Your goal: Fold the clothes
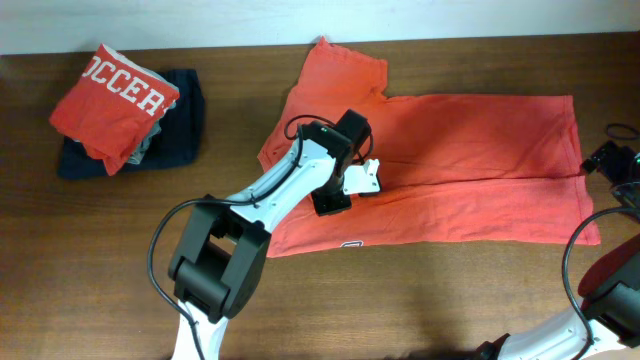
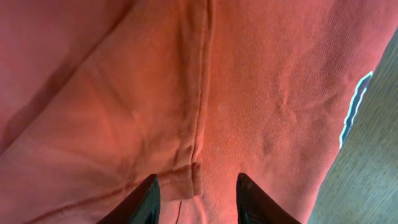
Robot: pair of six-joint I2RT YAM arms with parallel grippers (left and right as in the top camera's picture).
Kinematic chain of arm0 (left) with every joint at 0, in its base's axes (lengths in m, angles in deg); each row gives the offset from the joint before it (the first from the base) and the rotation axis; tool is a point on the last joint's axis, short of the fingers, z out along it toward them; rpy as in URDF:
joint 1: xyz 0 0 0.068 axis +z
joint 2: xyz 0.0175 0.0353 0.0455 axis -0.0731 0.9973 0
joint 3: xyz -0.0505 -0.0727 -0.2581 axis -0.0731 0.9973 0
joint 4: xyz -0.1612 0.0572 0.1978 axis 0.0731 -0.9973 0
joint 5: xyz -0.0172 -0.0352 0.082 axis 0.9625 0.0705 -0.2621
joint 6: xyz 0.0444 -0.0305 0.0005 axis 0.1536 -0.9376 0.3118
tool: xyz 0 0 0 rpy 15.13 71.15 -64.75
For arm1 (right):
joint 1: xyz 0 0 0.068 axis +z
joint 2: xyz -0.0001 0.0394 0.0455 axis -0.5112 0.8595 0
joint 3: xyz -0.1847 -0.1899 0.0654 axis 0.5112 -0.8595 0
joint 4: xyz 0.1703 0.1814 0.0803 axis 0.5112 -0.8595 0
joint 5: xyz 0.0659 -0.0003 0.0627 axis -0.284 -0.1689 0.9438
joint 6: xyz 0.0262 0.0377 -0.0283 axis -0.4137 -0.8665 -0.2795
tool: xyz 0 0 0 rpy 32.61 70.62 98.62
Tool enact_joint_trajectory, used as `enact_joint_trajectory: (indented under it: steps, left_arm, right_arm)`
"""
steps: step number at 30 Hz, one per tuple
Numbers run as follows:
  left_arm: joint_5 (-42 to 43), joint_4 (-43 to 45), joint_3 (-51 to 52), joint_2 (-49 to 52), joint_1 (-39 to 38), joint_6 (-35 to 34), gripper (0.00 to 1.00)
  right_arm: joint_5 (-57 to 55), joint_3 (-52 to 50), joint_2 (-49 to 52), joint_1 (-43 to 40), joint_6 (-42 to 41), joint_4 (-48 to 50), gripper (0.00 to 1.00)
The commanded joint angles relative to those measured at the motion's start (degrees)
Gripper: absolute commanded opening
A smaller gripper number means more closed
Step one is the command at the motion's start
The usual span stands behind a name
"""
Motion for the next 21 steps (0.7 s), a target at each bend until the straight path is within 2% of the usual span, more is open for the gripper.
enact_joint_trajectory:
  steps: [1, 5, 21]
  left_arm:
    - [1.2, 0.1, 0.5, 2.1, 0.3, 2.5, 0.39]
    - [1.2, 0.1, 0.5, 2.4, 0.3, 2.5, 0.34]
    - [1.2, 1.2, 0.5, 2.7, 0.3, 2.5, 0.35]
  right_arm:
    - [0.3, 0.8, -0.2, -0.3, 0.4, 0.0, 0.99]
    - [0.3, 0.8, -0.2, -0.3, 0.4, 0.0, 0.99]
    - [0.3, 0.8, -0.2, -0.3, 0.4, 0.0, 0.99]
